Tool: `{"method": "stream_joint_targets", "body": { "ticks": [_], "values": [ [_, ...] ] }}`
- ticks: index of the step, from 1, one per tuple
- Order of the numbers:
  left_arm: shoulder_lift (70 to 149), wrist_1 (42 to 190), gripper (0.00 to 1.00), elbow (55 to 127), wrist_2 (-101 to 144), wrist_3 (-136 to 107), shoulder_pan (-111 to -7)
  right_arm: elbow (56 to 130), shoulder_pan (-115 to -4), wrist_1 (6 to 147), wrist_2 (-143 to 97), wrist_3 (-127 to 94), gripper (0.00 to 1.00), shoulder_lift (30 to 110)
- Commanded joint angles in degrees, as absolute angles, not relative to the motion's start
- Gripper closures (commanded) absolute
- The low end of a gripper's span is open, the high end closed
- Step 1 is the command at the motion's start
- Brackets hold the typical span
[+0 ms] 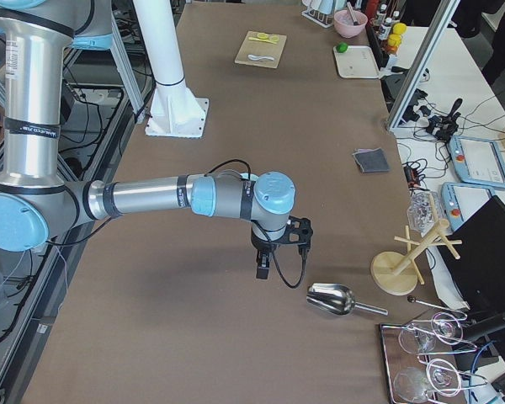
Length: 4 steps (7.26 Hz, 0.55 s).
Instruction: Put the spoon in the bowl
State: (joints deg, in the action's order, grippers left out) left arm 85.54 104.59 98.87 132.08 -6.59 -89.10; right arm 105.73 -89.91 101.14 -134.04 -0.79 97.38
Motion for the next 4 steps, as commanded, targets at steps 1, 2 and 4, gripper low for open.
{"method": "stream_joint_targets", "body": {
  "ticks": [1, 2, 4],
  "values": [
    [85.4, 104.6, 0.02, 99.1, 132.1, -6.6, -89.0, 105.7, -89.9, 101.1, -133.9, -0.8, 0.00, 97.4],
    [85.3, 104.7, 0.02, 99.5, 132.1, -6.6, -89.1, 105.7, -89.9, 101.1, -133.9, -0.7, 0.00, 97.3],
    [85.5, 104.8, 0.02, 99.1, 132.2, -6.6, -89.0, 106.0, -89.9, 101.0, -134.1, -0.8, 0.00, 97.2]
  ]
}}
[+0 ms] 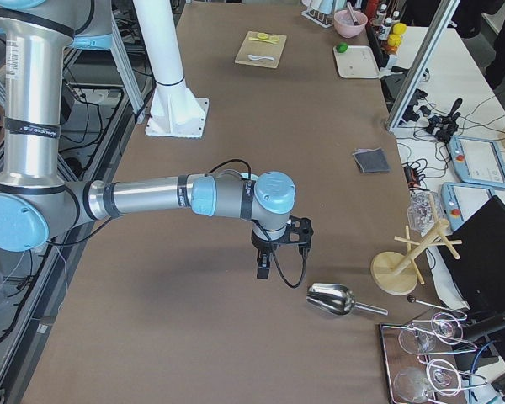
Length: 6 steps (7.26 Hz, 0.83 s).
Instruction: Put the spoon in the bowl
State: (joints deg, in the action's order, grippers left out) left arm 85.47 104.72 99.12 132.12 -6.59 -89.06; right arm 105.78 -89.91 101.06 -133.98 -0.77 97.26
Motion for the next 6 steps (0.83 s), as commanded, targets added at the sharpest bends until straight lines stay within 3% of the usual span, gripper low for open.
{"method": "stream_joint_targets", "body": {
  "ticks": [1, 3, 5, 6],
  "values": [
    [85.5, 104.9, 0.02, 98.8, 132.5, -6.6, -88.9, 106.1, -89.5, 100.6, -134.0, -0.9, 0.00, 97.1],
    [90.1, 105.1, 0.02, 98.4, 132.7, -6.6, -87.9, 105.0, -87.5, 95.6, -134.5, -2.7, 0.00, 94.5],
    [91.5, 107.0, 0.02, 98.4, 132.6, -8.1, -84.0, 96.4, -85.5, 77.5, -142.2, -2.9, 0.00, 95.3],
    [95.1, 108.4, 0.02, 98.1, 132.6, -11.0, -82.8, 94.2, -83.5, 74.9, -142.7, -4.0, 0.00, 94.3]
  ]
}}
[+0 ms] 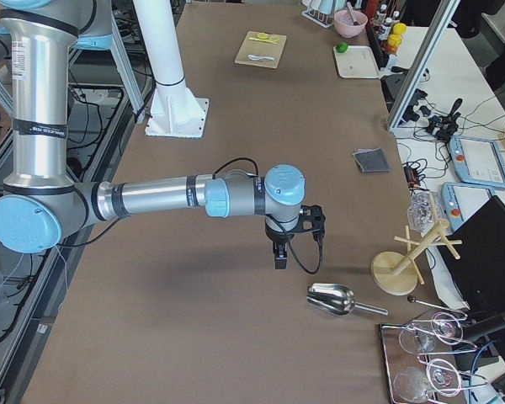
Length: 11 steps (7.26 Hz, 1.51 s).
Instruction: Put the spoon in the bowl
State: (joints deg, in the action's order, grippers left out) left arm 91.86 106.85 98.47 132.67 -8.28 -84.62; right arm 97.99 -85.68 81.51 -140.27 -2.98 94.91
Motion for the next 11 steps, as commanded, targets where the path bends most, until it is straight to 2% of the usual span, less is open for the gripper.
{"method": "stream_joint_targets", "body": {
  "ticks": [1, 3, 6, 8, 9, 11],
  "values": [
    [96.3, 108.5, 0.02, 98.0, 132.5, -11.9, -82.5, 94.2, -80.6, 74.5, -142.6, -9.9, 0.00, 92.8],
    [99.0, 109.2, 0.02, 93.1, 132.7, -15.2, -78.9, 94.8, -72.6, 67.6, -137.9, -23.9, 0.00, 90.5],
    [98.4, 116.1, 0.02, 93.1, 132.7, -25.6, -78.5, 95.9, -63.2, 51.5, -136.8, -36.2, 0.00, 90.9],
    [98.5, 116.2, 0.02, 93.3, 132.7, -25.0, -77.0, 100.3, -55.9, 51.0, -131.9, -41.5, 0.00, 90.8],
    [99.0, 116.4, 0.02, 93.9, 132.7, -25.7, -73.3, 101.1, -53.3, 51.0, -131.3, -42.9, 0.00, 91.0],
    [99.1, 116.3, 0.02, 94.0, 132.6, -25.7, -72.2, 101.2, -50.1, 51.1, -130.5, -42.8, 0.00, 91.8]
  ]
}}
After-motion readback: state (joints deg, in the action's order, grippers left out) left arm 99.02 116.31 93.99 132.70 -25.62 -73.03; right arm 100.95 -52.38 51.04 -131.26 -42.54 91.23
